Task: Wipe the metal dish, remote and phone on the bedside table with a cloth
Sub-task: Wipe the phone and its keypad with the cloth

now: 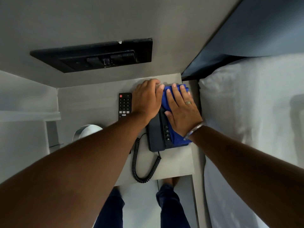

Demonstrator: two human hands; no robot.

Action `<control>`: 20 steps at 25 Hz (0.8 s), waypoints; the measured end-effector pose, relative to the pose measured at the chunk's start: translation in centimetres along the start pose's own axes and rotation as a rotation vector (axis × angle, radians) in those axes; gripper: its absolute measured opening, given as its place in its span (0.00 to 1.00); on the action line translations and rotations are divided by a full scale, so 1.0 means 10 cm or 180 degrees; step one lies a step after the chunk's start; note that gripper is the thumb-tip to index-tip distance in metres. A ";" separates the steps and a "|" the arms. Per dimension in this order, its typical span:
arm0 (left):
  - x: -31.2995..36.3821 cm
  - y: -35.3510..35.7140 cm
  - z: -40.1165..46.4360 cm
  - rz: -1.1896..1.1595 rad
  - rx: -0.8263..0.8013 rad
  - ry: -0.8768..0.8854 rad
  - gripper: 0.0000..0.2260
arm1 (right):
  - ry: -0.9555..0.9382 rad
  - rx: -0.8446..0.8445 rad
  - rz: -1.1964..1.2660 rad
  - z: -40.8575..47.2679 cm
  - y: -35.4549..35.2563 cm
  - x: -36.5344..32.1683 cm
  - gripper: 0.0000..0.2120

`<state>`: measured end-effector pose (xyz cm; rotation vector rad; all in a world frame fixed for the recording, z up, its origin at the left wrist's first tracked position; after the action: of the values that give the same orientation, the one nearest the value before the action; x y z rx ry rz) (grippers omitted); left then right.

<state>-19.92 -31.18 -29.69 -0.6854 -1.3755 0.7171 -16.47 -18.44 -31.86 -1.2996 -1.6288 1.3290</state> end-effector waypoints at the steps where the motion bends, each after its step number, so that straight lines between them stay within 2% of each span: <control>1: -0.02 0.06 0.00 0.0067 -0.0036 -0.0050 0.15 | 0.0032 -0.0003 0.0012 0.01 0.05 0.00 0.32; 9: -0.04 0.07 -0.03 0.0576 -0.0099 -0.0225 0.19 | 0.0333 0.0266 0.0094 -0.25 0.15 -0.10 0.29; 11: -0.05 0.07 -0.04 0.0656 -0.0178 -0.0242 0.19 | 0.0479 0.0099 0.0142 -0.72 0.37 -0.16 0.33; 16: -0.06 0.08 -0.03 0.0714 -0.0294 -0.0243 0.20 | 0.0365 -0.0610 0.0151 -1.46 0.74 -0.15 0.53; 18: -0.04 0.08 -0.03 0.0734 -0.0282 -0.0184 0.20 | 0.0493 -0.0584 0.0212 -1.52 0.65 -0.08 0.53; 20: -0.05 0.09 -0.03 0.0741 -0.0308 -0.0181 0.20 | 0.0911 -0.0532 0.0284 -1.58 0.52 0.13 0.49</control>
<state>-19.74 -30.99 -30.74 -0.9182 -1.4029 0.8634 -0.97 -12.40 -32.73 -1.5981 -1.5205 1.0173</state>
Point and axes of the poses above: each hand's wrist, its own z-axis towards the middle knuckle, its own y-axis out of the palm, x = y × z, the point moved 9 cm from there along z, towards the middle knuckle, and after that the axes turned 11 degrees about y, right-handed, at the moved point
